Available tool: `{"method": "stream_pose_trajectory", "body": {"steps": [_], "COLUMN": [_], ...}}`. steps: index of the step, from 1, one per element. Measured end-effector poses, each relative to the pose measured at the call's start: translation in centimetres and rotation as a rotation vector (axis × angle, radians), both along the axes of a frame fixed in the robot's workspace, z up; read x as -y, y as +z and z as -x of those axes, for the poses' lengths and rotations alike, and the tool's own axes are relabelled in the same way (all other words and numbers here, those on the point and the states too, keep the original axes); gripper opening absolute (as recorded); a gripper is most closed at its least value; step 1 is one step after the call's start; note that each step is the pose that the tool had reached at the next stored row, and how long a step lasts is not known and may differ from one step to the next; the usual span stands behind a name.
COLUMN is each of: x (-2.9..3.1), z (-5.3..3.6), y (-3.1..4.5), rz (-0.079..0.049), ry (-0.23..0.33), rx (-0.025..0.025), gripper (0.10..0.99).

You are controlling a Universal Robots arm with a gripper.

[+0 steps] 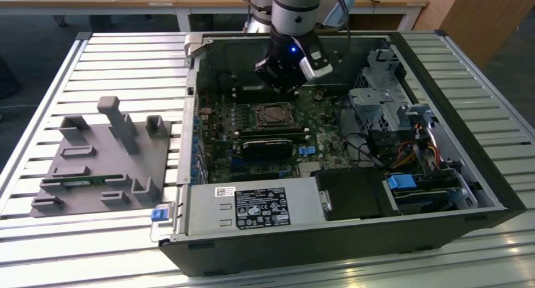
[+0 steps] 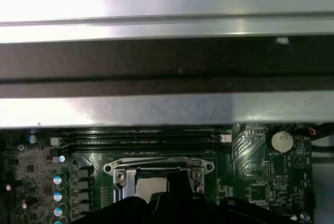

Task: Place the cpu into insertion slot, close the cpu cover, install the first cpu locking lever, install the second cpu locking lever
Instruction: 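Install the second cpu locking lever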

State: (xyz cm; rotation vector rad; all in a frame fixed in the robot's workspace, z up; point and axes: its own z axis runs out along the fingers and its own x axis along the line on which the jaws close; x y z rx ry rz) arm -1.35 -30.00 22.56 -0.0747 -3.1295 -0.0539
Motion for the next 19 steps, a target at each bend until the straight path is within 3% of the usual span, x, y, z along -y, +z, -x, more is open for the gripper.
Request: {"method": "stream_pose_trajectory", "body": {"steps": [10, 15, 19], "x": [0.86, 0.93, 0.92], "z": [0.00, 0.00, 0.00], "y": [0.00, 0.03, 0.46], "rz": [0.000, 0.002, 0.001], "ry": [0.000, 0.000, 0.000], "rx": [0.0000, -0.0001, 0.0001], "gripper": [0.106, 0.106, 0.106]}}
